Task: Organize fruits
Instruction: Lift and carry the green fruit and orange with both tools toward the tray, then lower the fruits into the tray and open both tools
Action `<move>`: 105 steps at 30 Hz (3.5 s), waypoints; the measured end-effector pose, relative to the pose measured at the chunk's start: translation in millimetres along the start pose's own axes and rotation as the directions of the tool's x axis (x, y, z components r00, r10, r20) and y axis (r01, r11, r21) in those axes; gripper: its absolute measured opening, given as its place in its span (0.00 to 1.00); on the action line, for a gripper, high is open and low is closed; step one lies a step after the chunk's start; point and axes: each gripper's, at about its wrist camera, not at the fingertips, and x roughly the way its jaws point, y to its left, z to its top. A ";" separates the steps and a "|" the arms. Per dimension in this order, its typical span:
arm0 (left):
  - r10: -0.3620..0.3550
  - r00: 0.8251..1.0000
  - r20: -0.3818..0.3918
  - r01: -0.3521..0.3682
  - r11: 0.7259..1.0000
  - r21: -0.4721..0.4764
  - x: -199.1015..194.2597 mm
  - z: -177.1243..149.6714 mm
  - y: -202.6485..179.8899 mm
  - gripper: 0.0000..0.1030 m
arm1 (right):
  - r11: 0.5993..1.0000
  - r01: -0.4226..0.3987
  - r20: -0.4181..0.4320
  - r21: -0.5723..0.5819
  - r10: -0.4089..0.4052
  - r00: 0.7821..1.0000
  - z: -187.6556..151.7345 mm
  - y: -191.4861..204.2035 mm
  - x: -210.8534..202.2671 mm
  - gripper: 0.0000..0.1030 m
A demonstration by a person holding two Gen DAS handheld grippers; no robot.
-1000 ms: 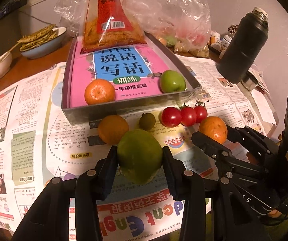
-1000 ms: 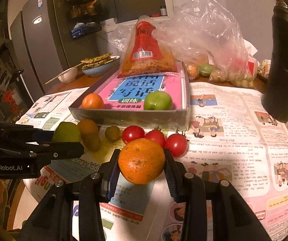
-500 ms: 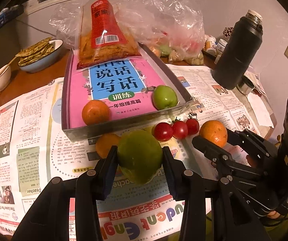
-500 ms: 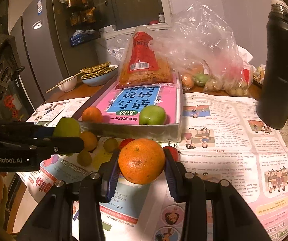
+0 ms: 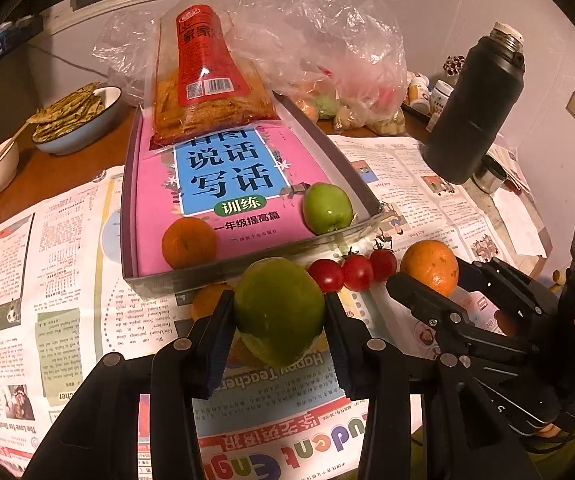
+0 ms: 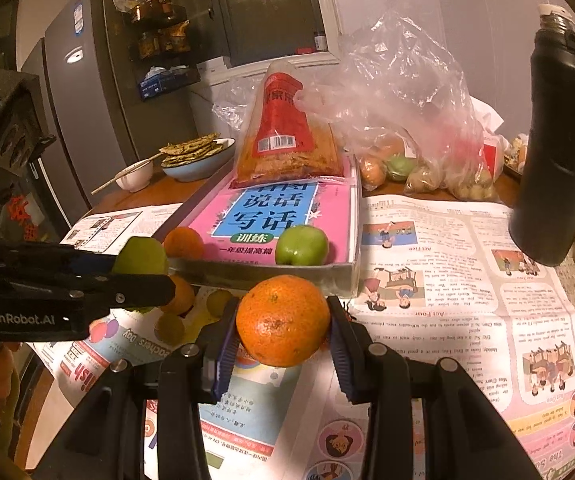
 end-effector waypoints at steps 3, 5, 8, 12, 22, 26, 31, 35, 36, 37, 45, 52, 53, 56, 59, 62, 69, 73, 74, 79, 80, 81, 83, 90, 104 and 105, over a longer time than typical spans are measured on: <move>-0.003 1.000 -0.007 0.003 1.000 0.002 3.6 3.0 0.1 0.43 | 1.000 -0.001 0.008 0.004 0.001 1.000 3.9 -1.1 0.0 0.40; -0.002 1.000 -0.009 0.002 1.000 0.005 5.6 5.3 -0.2 0.43 | 1.000 0.001 0.011 0.003 -0.001 1.000 6.3 -1.3 0.1 0.40; -0.003 1.000 -0.006 0.003 1.000 0.007 7.1 10.3 0.1 0.43 | 1.000 0.001 0.019 0.003 -0.001 1.000 10.8 -3.0 0.5 0.40; -0.002 1.000 -0.002 0.002 1.000 0.007 10.9 19.0 0.0 0.43 | 1.000 -0.002 0.023 0.001 0.002 1.000 16.8 -5.6 2.3 0.40; 0.005 1.000 -0.024 -0.005 1.000 -0.005 30.9 34.5 3.8 0.43 | 0.999 0.014 0.028 0.038 -0.015 1.000 33.5 -30.0 11.0 0.40; -0.001 0.999 -0.036 0.002 1.000 0.015 40.8 42.1 -1.3 0.43 | 0.999 0.015 0.029 0.048 -0.017 0.999 43.9 -37.1 16.2 0.40; 0.008 0.999 -0.037 -0.006 0.999 0.052 50.9 55.3 -9.1 0.43 | 0.999 0.014 0.038 0.047 -0.016 0.999 60.0 -40.8 22.7 0.40; 0.012 0.999 -0.053 -0.008 0.998 0.063 62.1 61.7 -13.0 0.43 | 1.000 0.001 0.024 0.029 -0.002 1.000 71.7 -37.3 34.1 0.40; 0.014 0.998 -0.057 -0.011 0.998 0.068 65.3 62.8 -14.3 0.43 | 1.000 -0.003 0.018 0.025 0.002 1.000 74.0 -35.8 38.2 0.40; 0.018 0.998 -0.060 -0.013 0.997 0.072 66.9 63.1 -14.9 0.43 | 1.000 -0.006 0.016 0.021 0.005 1.000 76.3 -34.5 41.9 0.40; 0.015 0.996 -0.087 -0.008 0.996 0.083 76.0 66.8 -11.9 0.43 | 1.000 -0.001 -0.001 0.014 0.001 1.000 97.7 -30.7 71.8 0.40; 0.045 0.993 -0.109 -0.039 0.997 0.060 84.3 65.3 2.9 0.43 | 0.999 -0.003 -0.043 0.034 0.005 0.999 97.9 -39.1 92.6 0.40; 0.050 0.992 -0.115 -0.043 0.997 0.059 86.5 64.6 4.2 0.43 | 0.999 -0.005 -0.046 0.034 0.006 0.999 97.3 -39.5 94.3 0.40; 0.056 0.990 -0.126 -0.049 0.997 0.061 91.7 62.4 6.8 0.43 | 0.999 -0.006 -0.062 0.032 0.008 0.998 95.9 -39.0 101.0 0.40; 0.061 0.991 -0.120 -0.052 0.996 0.070 91.9 61.5 5.5 0.43 | 1.000 -0.010 -0.074 0.022 0.011 0.997 94.6 -35.7 106.4 0.40; 0.067 0.991 -0.116 -0.059 0.995 0.075 93.0 61.3 3.9 0.43 | 1.000 -0.008 -0.083 0.010 0.009 0.997 94.6 -32.8 112.2 0.40; 0.085 0.990 -0.114 -0.075 0.993 0.086 95.0 61.4 1.2 0.43 | 0.999 0.034 -0.120 -0.026 -0.037 0.992 92.5 -27.8 127.9 0.40; 0.089 0.989 -0.114 -0.079 0.993 0.087 96.1 61.9 1.3 0.43 | 0.993 0.090 -0.141 -0.078 -0.100 0.985 87.1 -22.4 134.7 0.40; 0.088 0.990 -0.113 -0.078 0.993 0.086 95.9 61.7 1.8 0.43 | 0.993 0.090 -0.147 -0.075 -0.101 0.984 85.7 -22.8 136.2 0.40; 0.088 0.990 -0.106 -0.080 0.993 0.084 95.1 60.9 2.0 0.43 | 0.993 0.094 -0.148 -0.075 -0.104 0.983 83.0 -24.0 137.2 0.40; 0.088 0.991 -0.104 -0.079 0.993 0.085 95.0 60.7 2.2 0.43 | 0.993 0.094 -0.146 -0.074 -0.104 0.984 82.6 -24.2 136.7 0.40; 0.086 0.991 -0.103 -0.078 0.994 0.083 95.2 60.6 2.5 0.43 | 0.993 0.093 -0.144 -0.073 -0.103 0.984 82.4 -24.1 136.3 0.40; 0.084 0.991 -0.102 -0.076 0.994 0.077 95.2 60.5 2.8 0.43 | 0.994 0.085 -0.138 -0.068 -0.094 0.986 81.7 -26.0 134.6 0.41; 0.087 0.992 -0.097 -0.080 0.994 0.069 93.5 59.2 2.8 0.43 | 0.999 0.035 -0.130 -0.025 -0.038 0.991 80.1 -37.0 125.8 0.41; 0.088 0.991 -0.100 -0.082 0.995 0.061 93.2 59.4 1.9 0.43 | 1.000 0.014 -0.136 -0.009 -0.015 0.991 79.8 -37.6 123.7 0.42; 0.089 0.991 -0.100 -0.083 0.995 0.062 93.2 59.4 1.6 0.43 | 1.000 0.010 -0.136 -0.004 -0.010 0.991 79.5 -38.0 123.1 0.42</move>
